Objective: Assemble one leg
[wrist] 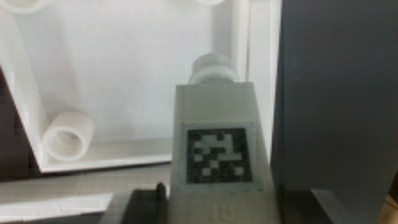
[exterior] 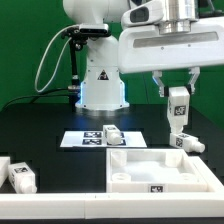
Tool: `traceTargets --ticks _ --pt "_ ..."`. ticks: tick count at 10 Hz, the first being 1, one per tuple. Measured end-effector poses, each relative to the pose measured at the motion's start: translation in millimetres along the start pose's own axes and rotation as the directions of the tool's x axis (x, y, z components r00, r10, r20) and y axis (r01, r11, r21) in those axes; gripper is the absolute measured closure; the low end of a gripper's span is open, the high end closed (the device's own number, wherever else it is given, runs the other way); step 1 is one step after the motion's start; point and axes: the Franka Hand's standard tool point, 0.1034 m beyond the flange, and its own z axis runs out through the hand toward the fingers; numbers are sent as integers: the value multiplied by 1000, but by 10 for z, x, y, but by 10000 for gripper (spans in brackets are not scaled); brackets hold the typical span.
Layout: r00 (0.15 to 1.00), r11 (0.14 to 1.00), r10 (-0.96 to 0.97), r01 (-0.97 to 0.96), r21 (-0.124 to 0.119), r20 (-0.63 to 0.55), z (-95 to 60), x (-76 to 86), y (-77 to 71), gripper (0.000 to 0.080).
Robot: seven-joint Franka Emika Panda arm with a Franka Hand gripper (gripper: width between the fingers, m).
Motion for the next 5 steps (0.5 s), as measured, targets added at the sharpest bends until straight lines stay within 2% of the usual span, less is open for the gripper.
traceTargets --ticks 1,2,3,4,5 --pt "993 999 -39 39 -5 -110 68 155 -7 511" --pt "978 998 -66 67 -5 -198 111 239 -35 511" --pt "952 996 -90 93 -1 -293 128 299 -142 511" --pt "922 991 -127 131 -12 -366 159 292 -225 511" --pt "938 992 -121 122 -18 -326 226 231 -173 511"
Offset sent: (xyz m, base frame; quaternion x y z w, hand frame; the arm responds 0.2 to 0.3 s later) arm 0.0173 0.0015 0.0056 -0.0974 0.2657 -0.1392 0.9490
